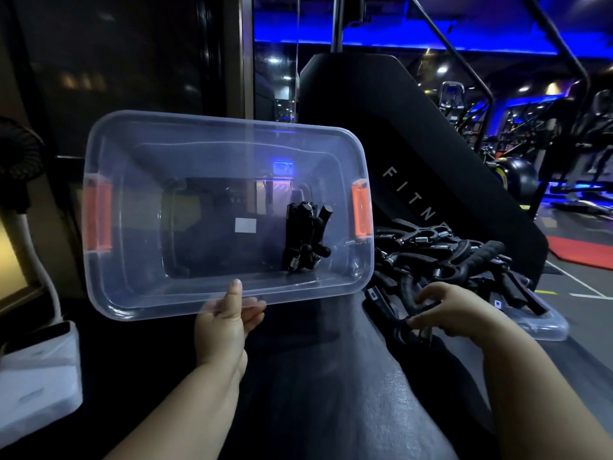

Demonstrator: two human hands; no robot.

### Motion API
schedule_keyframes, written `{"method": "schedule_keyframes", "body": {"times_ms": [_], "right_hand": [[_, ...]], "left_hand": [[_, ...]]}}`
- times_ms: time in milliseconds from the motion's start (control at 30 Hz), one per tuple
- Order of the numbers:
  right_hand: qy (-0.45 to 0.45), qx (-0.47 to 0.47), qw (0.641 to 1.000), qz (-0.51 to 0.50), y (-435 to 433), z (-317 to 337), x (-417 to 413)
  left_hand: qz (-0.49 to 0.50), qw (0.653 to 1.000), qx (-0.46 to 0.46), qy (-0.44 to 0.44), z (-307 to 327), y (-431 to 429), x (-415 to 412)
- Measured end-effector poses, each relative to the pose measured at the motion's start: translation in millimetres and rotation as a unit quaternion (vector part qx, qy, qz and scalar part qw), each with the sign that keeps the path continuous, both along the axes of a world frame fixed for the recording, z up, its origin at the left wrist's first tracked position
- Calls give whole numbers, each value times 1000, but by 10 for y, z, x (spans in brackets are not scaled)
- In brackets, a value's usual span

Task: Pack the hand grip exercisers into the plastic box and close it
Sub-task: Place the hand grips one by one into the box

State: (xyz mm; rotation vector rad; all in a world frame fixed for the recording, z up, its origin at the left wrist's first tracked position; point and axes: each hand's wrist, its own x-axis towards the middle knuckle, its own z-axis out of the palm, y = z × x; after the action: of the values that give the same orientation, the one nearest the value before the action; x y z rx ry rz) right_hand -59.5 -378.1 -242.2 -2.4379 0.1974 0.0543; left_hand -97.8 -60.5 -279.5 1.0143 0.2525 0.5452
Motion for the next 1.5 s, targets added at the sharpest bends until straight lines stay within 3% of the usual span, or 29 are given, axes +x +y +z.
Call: {"method": "schedule_keyframes", "body": {"times_ms": [233, 367, 667, 800, 867, 1033, 1300, 1500], "right_hand": [[74, 91, 993, 2, -73, -20, -19], [61, 181, 982, -6, -40, -32, -11], [-114, 124, 985, -46, -39, 37, -35], [-155, -58, 982, -87, -5, 70, -36], [-173, -104, 974, -106, 49, 106, -67], [-214, -69, 971, -76, 93, 94, -78], [-276, -120, 953, -35, 177, 141, -156], [-297, -44, 954, -14, 315, 122, -149]], "left_hand": [[-4, 1000, -5, 1, -5, 8, 13], [-3, 1000, -1, -2, -5, 4, 0], [-3, 1000, 2, -6, -9, 1, 1], [0, 1000, -5, -10, 25, -29, -28], [2, 1000, -8, -11, 39, -38, -35], [2, 1000, -8, -8, 27, -27, -21], [3, 1000, -9, -7, 3, -18, 1], [0, 1000, -8, -4, -8, -9, 18]]}}
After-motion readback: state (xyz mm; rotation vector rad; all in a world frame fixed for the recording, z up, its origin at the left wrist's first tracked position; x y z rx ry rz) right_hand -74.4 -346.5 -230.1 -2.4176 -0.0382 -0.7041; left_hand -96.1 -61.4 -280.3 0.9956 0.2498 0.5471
